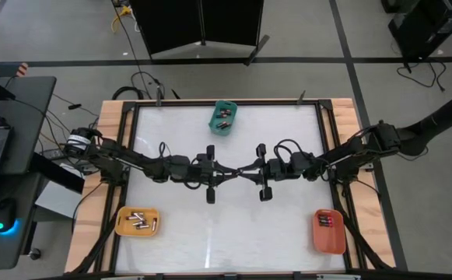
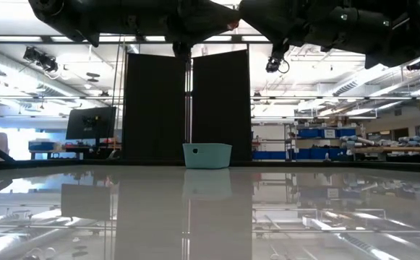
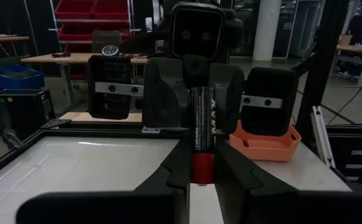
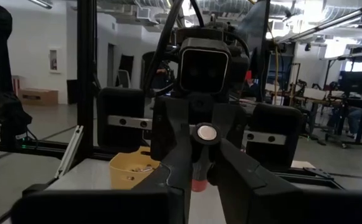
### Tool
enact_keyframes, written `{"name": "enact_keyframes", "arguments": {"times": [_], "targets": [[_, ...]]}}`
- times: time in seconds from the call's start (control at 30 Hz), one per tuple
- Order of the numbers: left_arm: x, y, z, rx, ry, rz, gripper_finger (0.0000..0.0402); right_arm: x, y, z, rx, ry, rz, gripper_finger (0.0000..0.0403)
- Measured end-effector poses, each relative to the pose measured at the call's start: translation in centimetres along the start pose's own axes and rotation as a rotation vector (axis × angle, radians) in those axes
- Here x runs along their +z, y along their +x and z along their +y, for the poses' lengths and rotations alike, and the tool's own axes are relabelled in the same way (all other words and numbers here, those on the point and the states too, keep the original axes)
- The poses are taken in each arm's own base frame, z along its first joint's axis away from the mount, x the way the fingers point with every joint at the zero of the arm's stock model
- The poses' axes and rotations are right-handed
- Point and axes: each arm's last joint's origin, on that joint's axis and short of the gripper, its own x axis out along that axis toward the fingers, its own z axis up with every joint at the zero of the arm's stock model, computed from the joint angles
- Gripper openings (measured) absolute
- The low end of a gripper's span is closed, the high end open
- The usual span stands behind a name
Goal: Sort batteries
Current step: Put the red battery into the orange bin
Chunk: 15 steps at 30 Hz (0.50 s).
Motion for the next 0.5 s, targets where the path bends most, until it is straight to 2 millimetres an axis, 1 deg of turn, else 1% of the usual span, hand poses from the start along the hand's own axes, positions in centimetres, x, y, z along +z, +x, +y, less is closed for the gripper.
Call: {"name": "enact_keyframes", "arguments": {"times": [0.1,0.2,0.37,0.43,0.5], "targets": [[-0.07,0.00,0.02,0.004,0.001,0.007,0.0049,-0.05,0.00,0.00,0.001,-0.002,0.005,0.0067],[-0.07,0.00,0.03,0.005,0.001,0.008,0.0056,-0.06,0.00,0.01,0.001,-0.003,0.006,0.0061],[-0.11,0.01,0.10,0.020,0.000,0.011,0.0119,-0.08,0.00,0.01,0.002,-0.009,0.008,0.0059],[-0.13,0.01,0.10,0.020,0.001,0.013,0.0135,-0.08,0.00,0.02,0.004,-0.009,0.008,0.0060],[-0.15,0.01,0.11,0.020,0.001,0.015,0.0141,-0.10,0.00,0.02,0.005,-0.008,0.009,0.0060]]}}
